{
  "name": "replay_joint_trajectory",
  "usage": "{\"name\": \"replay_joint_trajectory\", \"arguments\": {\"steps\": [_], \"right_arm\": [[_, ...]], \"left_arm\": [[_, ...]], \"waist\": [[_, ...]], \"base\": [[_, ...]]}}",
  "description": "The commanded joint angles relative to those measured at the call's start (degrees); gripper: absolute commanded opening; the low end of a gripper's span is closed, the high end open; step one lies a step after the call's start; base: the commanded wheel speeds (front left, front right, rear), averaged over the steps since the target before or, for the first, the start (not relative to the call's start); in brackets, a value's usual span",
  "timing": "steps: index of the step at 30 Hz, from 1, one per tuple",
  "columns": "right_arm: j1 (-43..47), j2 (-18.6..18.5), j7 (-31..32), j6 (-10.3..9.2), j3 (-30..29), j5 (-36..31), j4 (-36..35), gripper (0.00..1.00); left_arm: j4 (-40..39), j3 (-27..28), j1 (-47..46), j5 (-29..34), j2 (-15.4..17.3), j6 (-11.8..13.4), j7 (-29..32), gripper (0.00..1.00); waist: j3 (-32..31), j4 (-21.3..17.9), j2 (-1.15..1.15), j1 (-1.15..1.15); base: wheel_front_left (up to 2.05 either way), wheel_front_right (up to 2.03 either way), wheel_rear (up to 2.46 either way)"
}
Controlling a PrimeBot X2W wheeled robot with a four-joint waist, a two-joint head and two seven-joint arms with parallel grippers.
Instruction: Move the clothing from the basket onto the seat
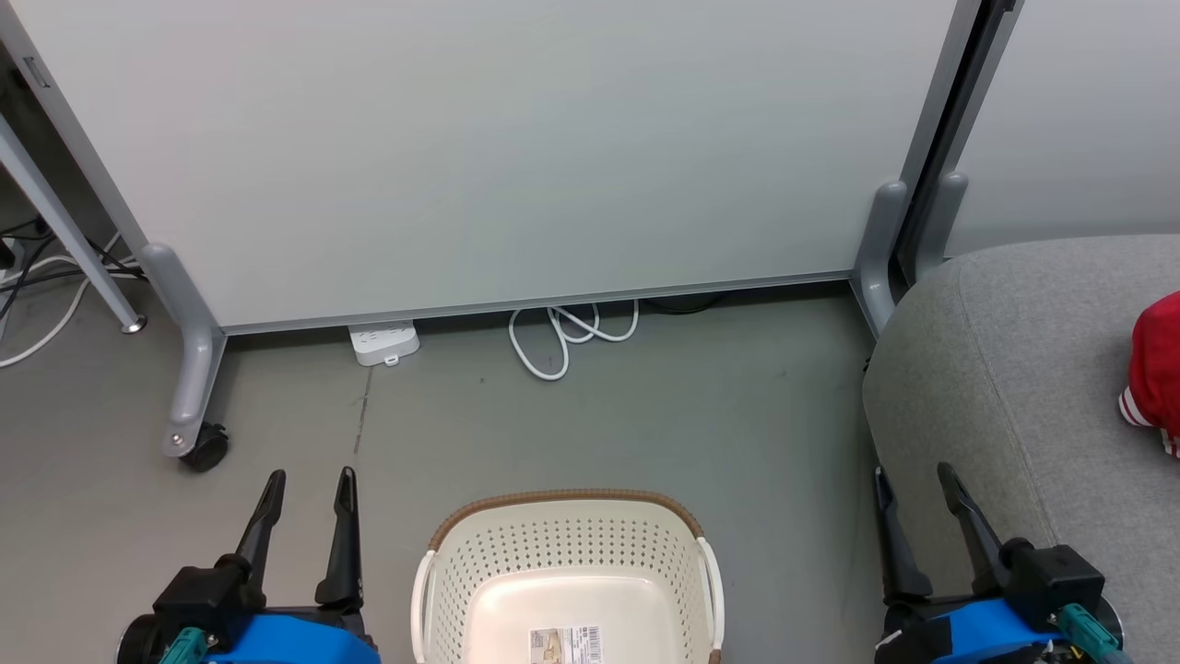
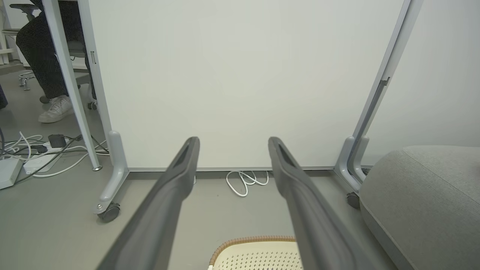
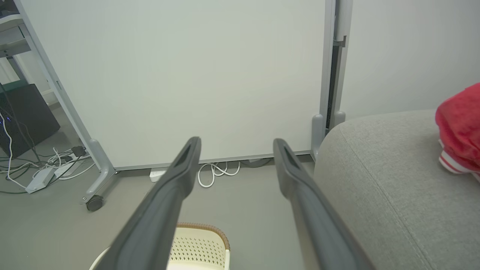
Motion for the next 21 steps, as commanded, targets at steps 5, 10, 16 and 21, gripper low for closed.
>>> {"name": "replay_joint_trajectory", "arguments": {"steps": [5, 10, 16, 21], "right_arm": [[0.11, 0.04, 0.03, 0.01, 0.04, 0.13, 0.83, 0.0], [0.02, 0.06, 1.14, 0.01, -0.52, 3.45, 2.19, 0.0], [-0.28, 0.08, 2.88, 0.01, -1.08, 10.38, 1.74, 0.0], [-0.49, 0.1, 4.17, 0.0, -1.45, 15.8, 1.36, 0.0]], "left_arm": [[1.12, -0.12, 0.24, -0.06, -0.12, 0.01, 0.13, 0.0], [2.67, 0.52, 0.58, -3.24, -0.27, -0.07, 1.49, 0.0], [2.18, 1.16, 0.48, -9.91, -0.24, -0.24, 3.18, 0.0], [1.68, 1.53, 0.5, -15.1, -0.21, -0.37, 4.38, 0.0]], "waist": [[-0.06, -0.01, 0.0, 0.0], [-0.07, -0.08, 0.0, 0.0], [-0.06, -0.22, 0.0, 0.0], [-0.06, -0.34, 0.0, 0.0]], "base": [[0.0, 0.0, 0.0], [0.0, 0.0, 0.0], [0.0, 0.0, 0.0], [0.0, 0.0, 0.0]]}}
